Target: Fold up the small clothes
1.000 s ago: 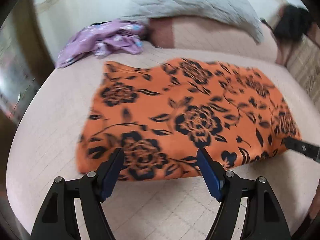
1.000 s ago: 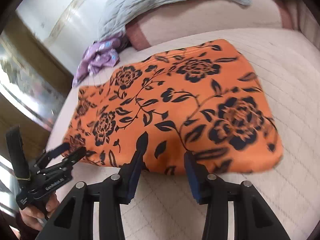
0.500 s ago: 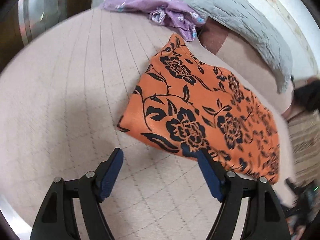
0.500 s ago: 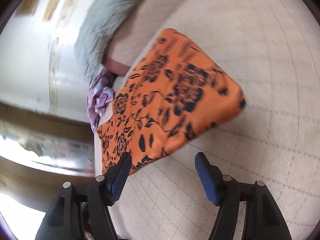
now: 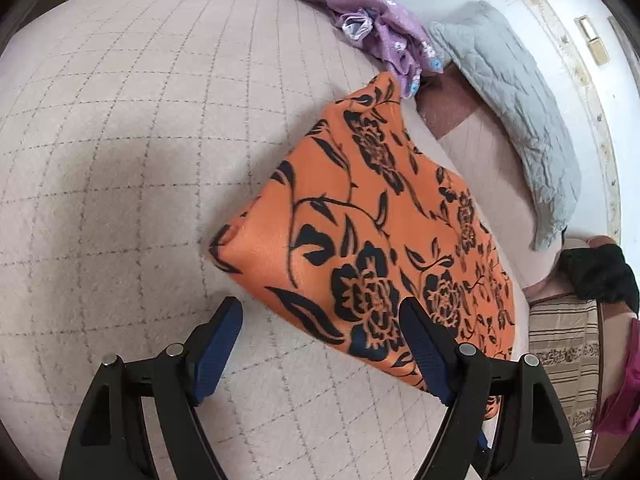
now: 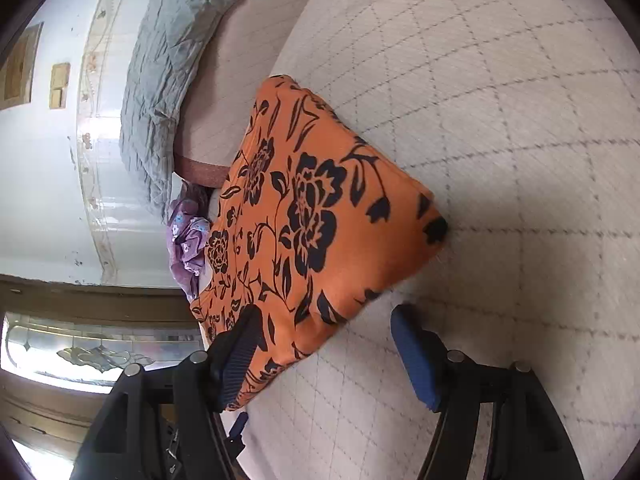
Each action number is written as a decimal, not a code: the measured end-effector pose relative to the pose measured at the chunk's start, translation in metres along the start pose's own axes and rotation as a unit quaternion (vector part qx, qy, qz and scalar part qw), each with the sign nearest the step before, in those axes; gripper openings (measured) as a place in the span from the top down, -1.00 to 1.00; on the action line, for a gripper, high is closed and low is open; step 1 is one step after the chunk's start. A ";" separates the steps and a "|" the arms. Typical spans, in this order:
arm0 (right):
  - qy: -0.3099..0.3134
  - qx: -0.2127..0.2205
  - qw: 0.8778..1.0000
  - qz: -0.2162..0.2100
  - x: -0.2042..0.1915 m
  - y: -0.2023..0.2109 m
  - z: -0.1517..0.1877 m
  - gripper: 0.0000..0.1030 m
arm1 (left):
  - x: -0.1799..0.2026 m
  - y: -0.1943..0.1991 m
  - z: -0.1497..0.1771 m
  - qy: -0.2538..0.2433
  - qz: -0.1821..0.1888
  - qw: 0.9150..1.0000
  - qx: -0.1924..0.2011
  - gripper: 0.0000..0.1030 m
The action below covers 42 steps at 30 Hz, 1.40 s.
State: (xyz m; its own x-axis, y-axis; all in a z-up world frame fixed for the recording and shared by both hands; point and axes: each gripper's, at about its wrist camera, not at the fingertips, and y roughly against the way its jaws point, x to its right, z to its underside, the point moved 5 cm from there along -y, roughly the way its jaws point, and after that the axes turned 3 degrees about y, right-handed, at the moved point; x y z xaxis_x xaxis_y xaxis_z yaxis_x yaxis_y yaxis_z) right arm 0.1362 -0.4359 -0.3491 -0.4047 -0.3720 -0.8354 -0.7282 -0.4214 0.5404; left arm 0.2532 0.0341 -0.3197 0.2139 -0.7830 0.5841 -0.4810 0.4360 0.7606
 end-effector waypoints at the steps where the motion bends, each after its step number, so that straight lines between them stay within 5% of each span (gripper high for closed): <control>1: 0.002 0.003 1.000 -0.002 0.000 -0.001 -0.001 -0.37 | 0.002 -0.001 0.001 0.000 0.008 1.000 0.001 -0.55; 4: 0.010 0.018 1.000 -0.008 0.000 -0.006 -0.006 -0.37 | 0.008 -0.006 0.005 -0.014 0.018 1.000 0.016 -0.49; 9: 0.011 0.033 0.999 -0.017 -0.001 -0.012 -0.017 -0.37 | 0.008 -0.014 -0.001 -0.018 0.010 0.999 0.046 -0.08; 10: 0.010 0.036 0.999 -0.019 -0.002 -0.013 -0.020 -0.37 | 0.005 -0.017 -0.004 -0.014 0.006 0.999 0.047 0.13; 13: 0.011 0.044 0.999 -0.019 -0.004 -0.017 -0.026 -0.37 | 0.006 -0.020 -0.008 -0.013 0.010 0.999 0.049 0.25; 19: 0.042 0.056 0.998 0.001 -0.012 -0.023 -0.030 -0.32 | 0.010 -0.024 -0.008 -0.013 0.016 0.998 0.052 0.21; 23: 0.070 0.063 0.995 0.040 -0.008 -0.027 -0.031 0.39 | 0.015 -0.025 -0.007 -0.020 0.016 0.998 0.058 0.05; 29: 0.112 0.083 0.988 0.063 -0.021 -0.023 -0.024 0.54 | 0.017 -0.025 -0.010 -0.032 0.021 0.998 0.057 0.59; 33: 0.141 0.104 0.982 0.065 -0.035 -0.010 -0.020 0.60 | 0.035 -0.009 -0.008 -0.085 0.010 0.993 0.085 0.64; 42: 0.198 0.145 0.966 0.081 -0.057 0.035 0.002 0.65 | 0.048 0.038 -0.001 -0.120 0.028 0.987 0.107 0.66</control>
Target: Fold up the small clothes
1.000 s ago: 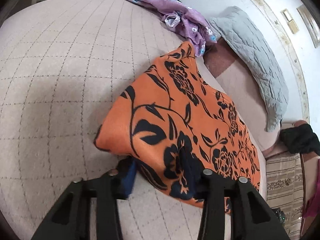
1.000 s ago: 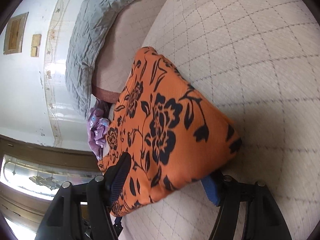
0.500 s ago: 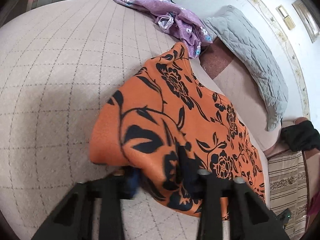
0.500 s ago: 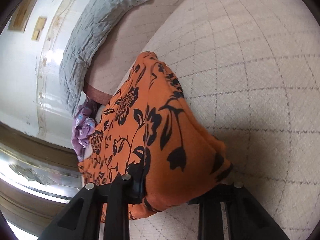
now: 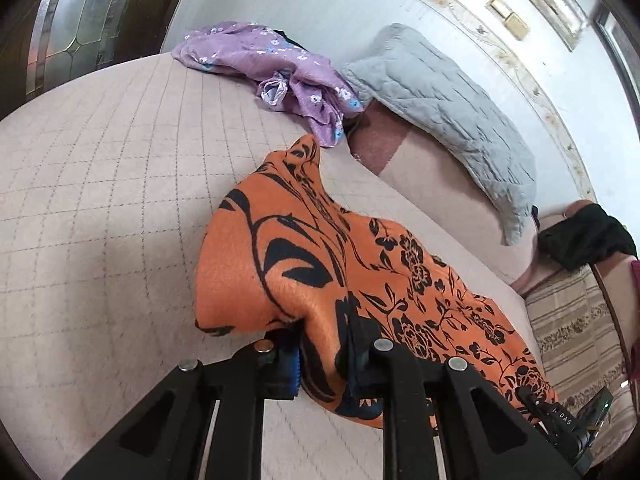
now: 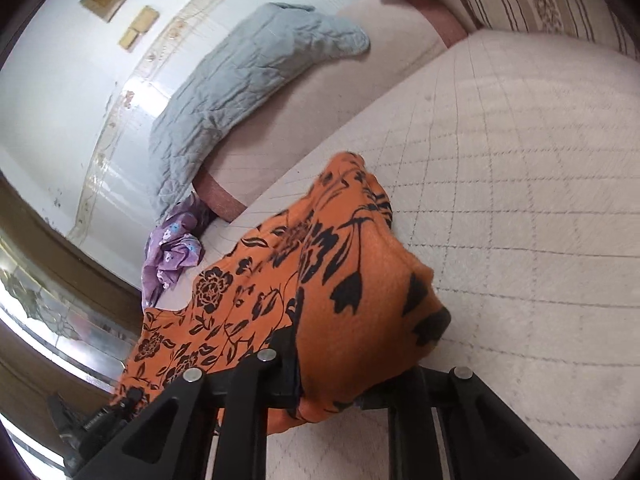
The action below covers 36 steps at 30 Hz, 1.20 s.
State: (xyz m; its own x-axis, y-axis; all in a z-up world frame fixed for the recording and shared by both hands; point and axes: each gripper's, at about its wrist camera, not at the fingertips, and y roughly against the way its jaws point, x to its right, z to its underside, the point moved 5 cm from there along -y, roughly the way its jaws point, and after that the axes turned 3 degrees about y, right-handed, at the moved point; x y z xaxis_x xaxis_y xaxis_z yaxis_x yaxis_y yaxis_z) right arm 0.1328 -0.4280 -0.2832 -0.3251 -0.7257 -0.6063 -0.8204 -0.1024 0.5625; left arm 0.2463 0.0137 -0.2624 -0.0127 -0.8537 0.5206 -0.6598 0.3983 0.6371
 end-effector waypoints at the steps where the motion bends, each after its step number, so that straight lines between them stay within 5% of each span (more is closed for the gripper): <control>1: 0.003 0.001 1.000 0.001 0.000 0.007 0.002 0.66 | 0.000 0.004 0.002 -0.002 0.001 1.000 -0.001 0.66; 10: -0.014 -0.032 0.999 0.014 0.022 0.046 0.037 0.66 | -0.012 0.031 0.040 -0.032 -0.012 0.999 -0.033 0.66; 13: -0.033 -0.053 0.998 0.026 0.036 0.036 0.047 0.66 | -0.023 0.017 0.056 -0.056 -0.037 0.995 -0.071 0.60; 16: -0.053 -0.084 0.994 0.035 0.050 0.018 0.054 0.63 | -0.048 0.002 0.061 -0.007 -0.035 0.992 -0.125 0.40; 23: -0.112 -0.106 0.988 0.009 0.071 0.016 0.058 0.26 | -0.064 0.022 0.041 0.047 -0.004 0.984 -0.174 0.32; 26: -0.122 -0.060 0.990 0.044 0.085 0.046 0.045 -0.16 | -0.065 0.032 0.029 0.030 -0.014 0.987 -0.158 0.31; 29: -0.116 0.013 0.990 0.076 0.099 0.086 0.026 -0.22 | -0.060 0.038 0.022 -0.002 -0.031 0.991 -0.129 0.31; 32: -0.070 0.049 0.993 0.085 0.085 0.099 0.016 -0.19 | -0.046 0.046 0.021 -0.064 -0.053 0.991 -0.105 0.30; 36: 0.021 0.057 0.995 0.085 0.051 0.095 0.019 0.17 | -0.044 0.047 0.023 -0.120 -0.107 0.981 -0.111 0.02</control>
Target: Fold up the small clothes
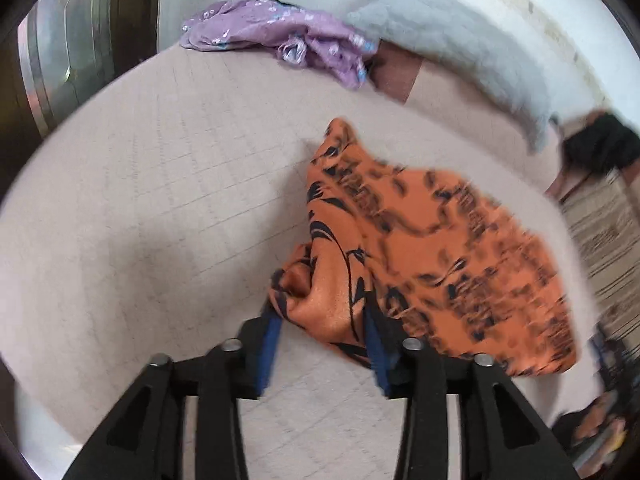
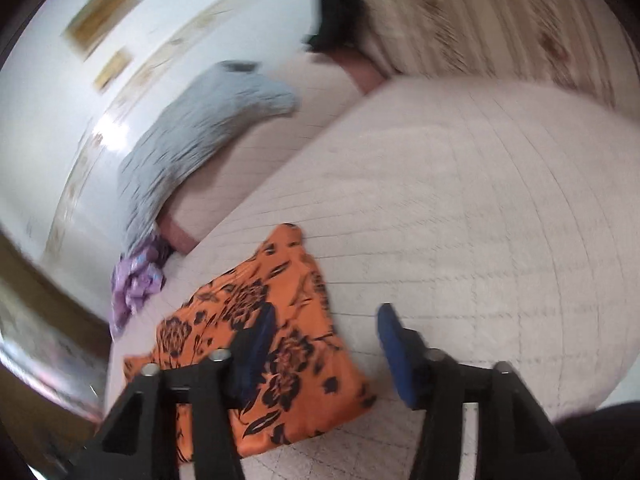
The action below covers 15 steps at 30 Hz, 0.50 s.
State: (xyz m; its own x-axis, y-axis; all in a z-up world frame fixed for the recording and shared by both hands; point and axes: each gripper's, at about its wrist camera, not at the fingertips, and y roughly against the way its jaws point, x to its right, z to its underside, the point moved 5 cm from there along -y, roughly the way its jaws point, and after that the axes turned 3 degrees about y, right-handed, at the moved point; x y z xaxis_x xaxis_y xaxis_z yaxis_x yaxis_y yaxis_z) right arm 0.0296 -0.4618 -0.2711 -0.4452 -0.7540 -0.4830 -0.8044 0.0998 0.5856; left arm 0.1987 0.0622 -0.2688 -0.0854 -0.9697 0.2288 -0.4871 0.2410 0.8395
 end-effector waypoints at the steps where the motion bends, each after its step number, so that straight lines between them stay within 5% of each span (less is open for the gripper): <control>1: 0.011 -0.003 1.000 -0.005 -0.006 -0.001 0.001 0.19 | -0.001 -0.005 0.002 -0.021 -0.026 0.999 -0.012 -0.15; 3: 0.022 -0.015 0.999 -0.017 -0.017 -0.009 0.006 0.20 | -0.005 -0.013 0.005 -0.076 -0.085 0.993 -0.023 -0.16; 5: 0.013 -0.044 0.998 -0.033 -0.017 -0.020 0.013 0.20 | -0.009 -0.014 0.004 -0.103 -0.092 0.990 -0.024 -0.34; 8: -0.010 -0.105 0.994 -0.032 -0.010 -0.045 0.029 0.20 | -0.026 -0.008 -0.002 -0.083 -0.092 0.992 -0.021 -0.45; 10: -0.035 -0.147 0.988 -0.018 0.005 -0.064 0.041 0.23 | -0.046 -0.006 -0.009 -0.057 -0.133 0.989 -0.012 -0.45; 13: -0.051 -0.144 0.988 -0.023 0.006 -0.069 0.040 0.28 | -0.065 0.004 -0.020 -0.028 -0.175 0.984 0.022 -0.45; 15: -0.050 -0.141 0.988 -0.024 0.005 -0.069 0.040 0.27 | -0.062 0.015 -0.025 -0.012 -0.152 0.986 0.061 -0.44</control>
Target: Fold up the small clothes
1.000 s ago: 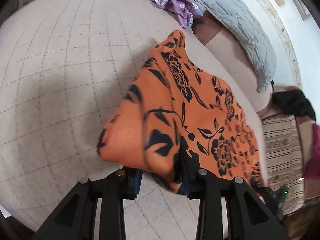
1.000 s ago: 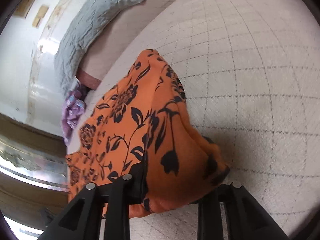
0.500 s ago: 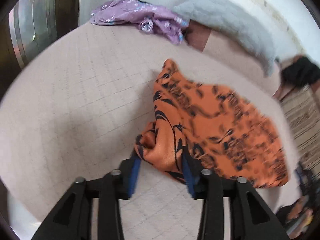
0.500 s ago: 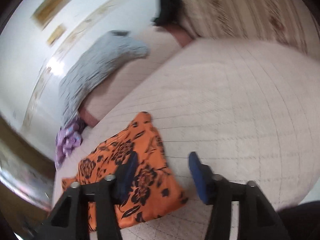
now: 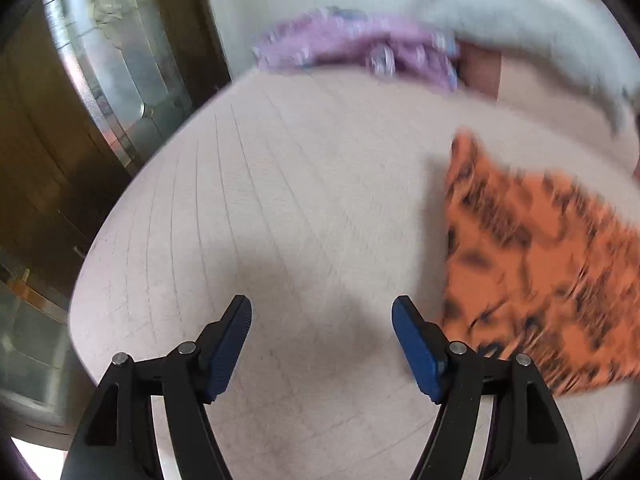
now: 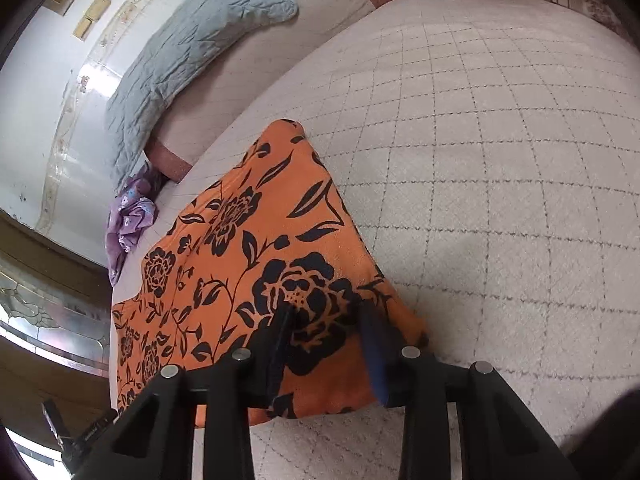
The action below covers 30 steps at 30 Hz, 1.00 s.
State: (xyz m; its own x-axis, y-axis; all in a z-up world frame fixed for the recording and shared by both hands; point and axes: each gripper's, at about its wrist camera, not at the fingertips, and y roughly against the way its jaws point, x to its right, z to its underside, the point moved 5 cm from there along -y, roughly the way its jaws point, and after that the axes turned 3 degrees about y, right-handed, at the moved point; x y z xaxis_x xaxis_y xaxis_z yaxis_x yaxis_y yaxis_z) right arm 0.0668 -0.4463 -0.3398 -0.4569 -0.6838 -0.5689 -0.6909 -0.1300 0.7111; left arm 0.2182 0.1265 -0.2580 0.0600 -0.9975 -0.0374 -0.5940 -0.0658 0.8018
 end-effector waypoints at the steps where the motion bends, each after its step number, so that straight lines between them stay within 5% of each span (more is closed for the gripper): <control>1: 0.000 0.003 1.000 -0.001 -0.001 0.001 0.000 0.27 | 0.008 0.008 -0.003 0.000 0.034 0.999 0.020 -0.44; 7: 0.006 0.031 0.999 -0.041 -0.010 0.028 -0.004 0.22 | 0.073 0.027 0.002 -0.073 0.112 0.989 0.060 -0.44; 10: 0.006 0.040 0.997 -0.062 -0.015 0.041 -0.001 0.22 | 0.096 0.007 0.018 -0.108 0.107 0.988 0.021 -0.45; 12: 0.007 0.046 0.996 -0.073 -0.017 0.050 0.003 0.16 | 0.100 -0.026 0.032 -0.127 0.066 0.989 -0.042 -0.45; 14: -0.008 0.046 0.995 -0.089 -0.014 0.058 0.010 -0.17 | 0.095 -0.040 0.038 -0.106 0.065 0.991 -0.055 -0.67; 18: -0.056 0.022 0.991 -0.122 -0.003 0.062 0.024 -0.19 | 0.075 -0.046 0.034 -0.037 0.115 0.990 -0.074 -0.73; 23: -0.115 -0.007 0.985 -0.131 0.013 0.046 0.038 -0.27 | 0.058 -0.032 0.018 0.009 0.127 0.992 -0.022 -0.72; 26: -0.131 -0.008 0.983 -0.125 0.016 0.033 0.035 -0.27 | 0.055 -0.027 0.011 0.013 0.121 0.993 -0.006 -0.73; 30: -0.166 0.008 0.977 -0.131 0.027 0.017 0.029 -0.27 | 0.071 -0.057 0.025 -0.033 0.083 0.993 -0.072 -0.76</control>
State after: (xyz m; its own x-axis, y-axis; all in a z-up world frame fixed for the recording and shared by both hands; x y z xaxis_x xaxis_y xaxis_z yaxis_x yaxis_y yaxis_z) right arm 0.0265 -0.4459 -0.3551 -0.4183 -0.3570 -0.8352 -0.8162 -0.2558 0.5181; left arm 0.2364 0.0586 -0.3211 -0.0853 -0.9941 0.0667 -0.4700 0.0992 0.8770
